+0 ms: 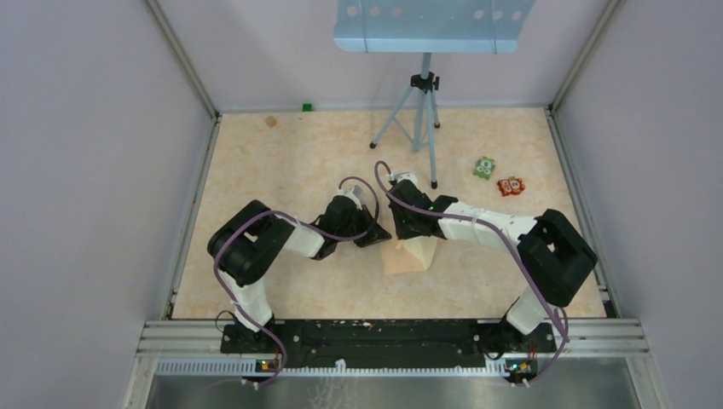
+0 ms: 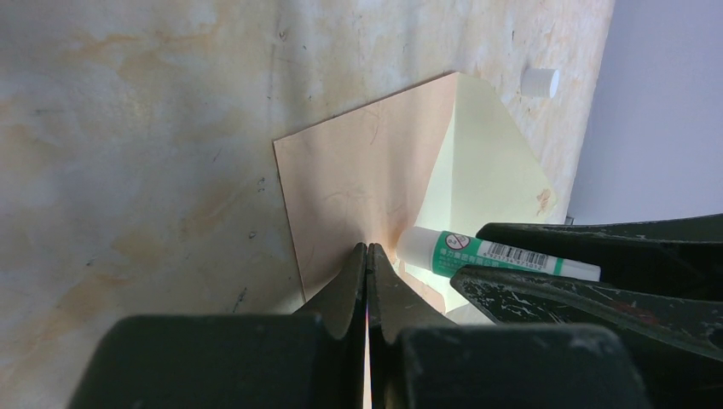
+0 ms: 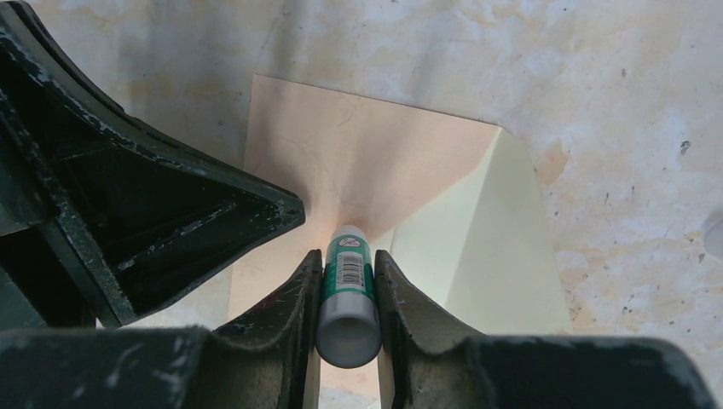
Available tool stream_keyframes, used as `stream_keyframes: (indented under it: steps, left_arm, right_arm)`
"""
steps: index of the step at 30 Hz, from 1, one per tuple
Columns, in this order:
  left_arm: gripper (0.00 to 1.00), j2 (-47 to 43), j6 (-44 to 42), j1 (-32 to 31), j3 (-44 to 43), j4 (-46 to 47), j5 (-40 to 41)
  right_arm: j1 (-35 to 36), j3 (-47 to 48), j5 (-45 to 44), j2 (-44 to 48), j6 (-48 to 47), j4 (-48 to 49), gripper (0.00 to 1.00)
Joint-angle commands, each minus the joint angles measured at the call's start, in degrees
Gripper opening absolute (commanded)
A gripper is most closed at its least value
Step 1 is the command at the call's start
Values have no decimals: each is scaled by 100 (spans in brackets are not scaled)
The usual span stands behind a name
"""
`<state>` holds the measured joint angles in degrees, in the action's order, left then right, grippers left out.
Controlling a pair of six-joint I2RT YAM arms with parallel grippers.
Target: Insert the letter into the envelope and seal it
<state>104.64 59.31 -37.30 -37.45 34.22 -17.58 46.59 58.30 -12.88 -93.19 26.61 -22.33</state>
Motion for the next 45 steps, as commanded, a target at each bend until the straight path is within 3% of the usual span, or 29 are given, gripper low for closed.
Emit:
stream_keyframes:
  steps: [1, 45]
  left_arm:
    - [0, 7, -129, 7, 6, -416, 393]
    - [0, 239, 487, 12, 115, -582, 680]
  right_arm:
    - [-41, 265, -131, -140, -83, 134, 0]
    - [516, 74, 224, -212, -83, -248, 0]
